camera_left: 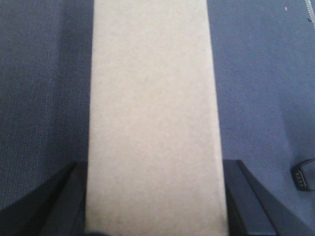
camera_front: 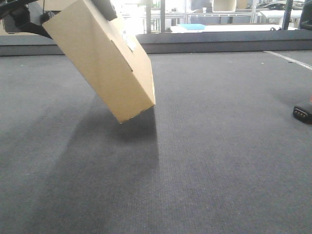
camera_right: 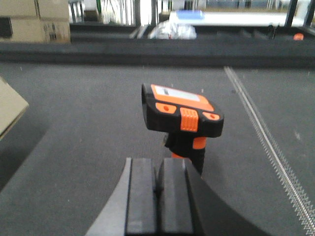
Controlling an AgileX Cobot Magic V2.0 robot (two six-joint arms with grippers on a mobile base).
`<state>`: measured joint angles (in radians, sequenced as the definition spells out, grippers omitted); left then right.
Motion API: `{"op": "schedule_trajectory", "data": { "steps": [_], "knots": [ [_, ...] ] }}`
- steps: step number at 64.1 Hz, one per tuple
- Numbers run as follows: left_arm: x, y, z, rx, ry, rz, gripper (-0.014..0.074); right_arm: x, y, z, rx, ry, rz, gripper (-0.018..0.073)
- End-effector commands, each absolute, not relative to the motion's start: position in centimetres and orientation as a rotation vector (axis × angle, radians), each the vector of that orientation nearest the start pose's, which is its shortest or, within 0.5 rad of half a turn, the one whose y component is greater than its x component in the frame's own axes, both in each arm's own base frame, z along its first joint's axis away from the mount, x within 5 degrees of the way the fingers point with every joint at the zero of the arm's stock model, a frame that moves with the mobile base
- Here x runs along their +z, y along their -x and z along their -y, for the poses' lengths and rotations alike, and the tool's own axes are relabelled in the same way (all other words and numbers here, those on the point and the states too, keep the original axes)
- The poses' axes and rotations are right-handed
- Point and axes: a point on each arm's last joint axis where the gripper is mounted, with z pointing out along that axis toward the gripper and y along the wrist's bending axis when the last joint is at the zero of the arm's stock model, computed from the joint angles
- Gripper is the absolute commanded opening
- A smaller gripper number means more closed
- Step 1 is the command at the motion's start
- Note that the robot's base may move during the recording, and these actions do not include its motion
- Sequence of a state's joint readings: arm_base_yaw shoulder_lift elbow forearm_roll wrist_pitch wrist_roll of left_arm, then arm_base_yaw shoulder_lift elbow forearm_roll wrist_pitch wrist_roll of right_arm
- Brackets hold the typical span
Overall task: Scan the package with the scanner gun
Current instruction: 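Hold the box tilted and move the right scanner gun toward it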
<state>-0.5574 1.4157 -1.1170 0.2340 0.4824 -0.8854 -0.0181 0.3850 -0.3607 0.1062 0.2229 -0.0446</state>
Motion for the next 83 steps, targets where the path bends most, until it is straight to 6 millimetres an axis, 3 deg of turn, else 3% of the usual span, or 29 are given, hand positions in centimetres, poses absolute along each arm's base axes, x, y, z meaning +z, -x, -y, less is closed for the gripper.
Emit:
{"op": "schedule_trajectory", "data": {
  "steps": [1, 13, 25, 36, 46, 62, 83],
  "knots": [
    [32.4, -27.2, 16.1, -0.558, 0.181, -2.267, -0.0111, 29.0, -11.1, 0.0, 0.053, -0.055, -1.8, -0.0169],
    [32.4, -27.2, 16.1, -0.558, 0.181, -2.267, -0.0111, 28.5, -14.0, 0.2, 0.045, -0.072, -1.817, -0.0169],
    [32.4, -27.2, 16.1, -0.554, 0.178, -2.266, -0.0111, 27.5, -15.4, 0.2, 0.066, -0.11, -1.857, -0.0169],
    [32.4, -27.2, 16.1, -0.551, 0.175, -2.265, -0.0111, 25.0, -16.9, 0.5, 0.039, -0.128, -1.856, -0.0169],
    [32.4, -27.2, 16.1, -0.548, 0.172, -2.264, -0.0111, 23.0, -17.3, 0.7, 0.029, -0.16, -1.832, -0.0169],
    [32.4, -27.2, 16.0, -0.544, 0.169, -2.263, -0.0111, 22.1, -18.3, 0.8, 0.02, -0.155, -1.778, -0.0169],
    [32.0, -27.2, 15.8, -0.499, 0.159, -2.289, -0.0111, 20.9, -19.2, 0.1, 0.037, -0.035, -1.9, -0.0169]
  ]
}}
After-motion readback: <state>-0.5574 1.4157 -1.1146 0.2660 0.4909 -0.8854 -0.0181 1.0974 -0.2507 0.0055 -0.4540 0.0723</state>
